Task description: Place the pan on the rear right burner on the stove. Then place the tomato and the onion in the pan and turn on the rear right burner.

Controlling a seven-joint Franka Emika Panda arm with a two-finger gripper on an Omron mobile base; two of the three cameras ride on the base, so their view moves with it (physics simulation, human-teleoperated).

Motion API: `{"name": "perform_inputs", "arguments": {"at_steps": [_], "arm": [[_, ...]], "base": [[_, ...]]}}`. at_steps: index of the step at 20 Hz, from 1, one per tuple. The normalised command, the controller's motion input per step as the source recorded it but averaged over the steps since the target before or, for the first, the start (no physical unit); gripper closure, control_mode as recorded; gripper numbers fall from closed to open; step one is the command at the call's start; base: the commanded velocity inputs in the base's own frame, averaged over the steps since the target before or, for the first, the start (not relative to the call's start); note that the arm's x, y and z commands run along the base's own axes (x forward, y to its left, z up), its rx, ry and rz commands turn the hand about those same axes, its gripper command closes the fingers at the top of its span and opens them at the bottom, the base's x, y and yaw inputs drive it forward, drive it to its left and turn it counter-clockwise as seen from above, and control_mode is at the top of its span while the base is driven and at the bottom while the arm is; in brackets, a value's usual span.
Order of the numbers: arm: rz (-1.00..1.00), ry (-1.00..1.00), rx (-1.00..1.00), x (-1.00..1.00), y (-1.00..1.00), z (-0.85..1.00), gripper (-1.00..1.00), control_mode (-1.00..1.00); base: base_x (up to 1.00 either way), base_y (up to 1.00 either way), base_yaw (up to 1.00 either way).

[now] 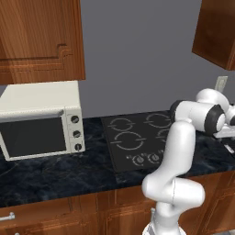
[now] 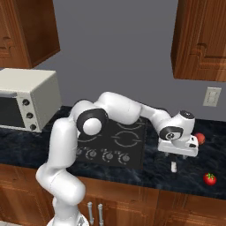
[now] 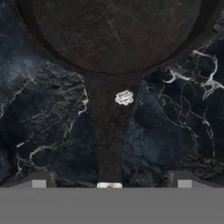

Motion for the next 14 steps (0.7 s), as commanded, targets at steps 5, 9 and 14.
{"name": "perform_inputs", "arguments": {"at_steps": [5,9,14], "arm": [[0.03,0.02,0.0,0.11,-0.01,-0.25,-1.0,-1.0],[0.03,0.0,0.0,0.12,-0.03,-0.21,-1.0,-1.0],[0.02,0.0,0.0,0.06,0.0,-0.23,-1.0,-1.0]], "base": [[0.0,0.0,0.0],[0.0,0.0,0.0],[0.0,0.0,0.0]]}}
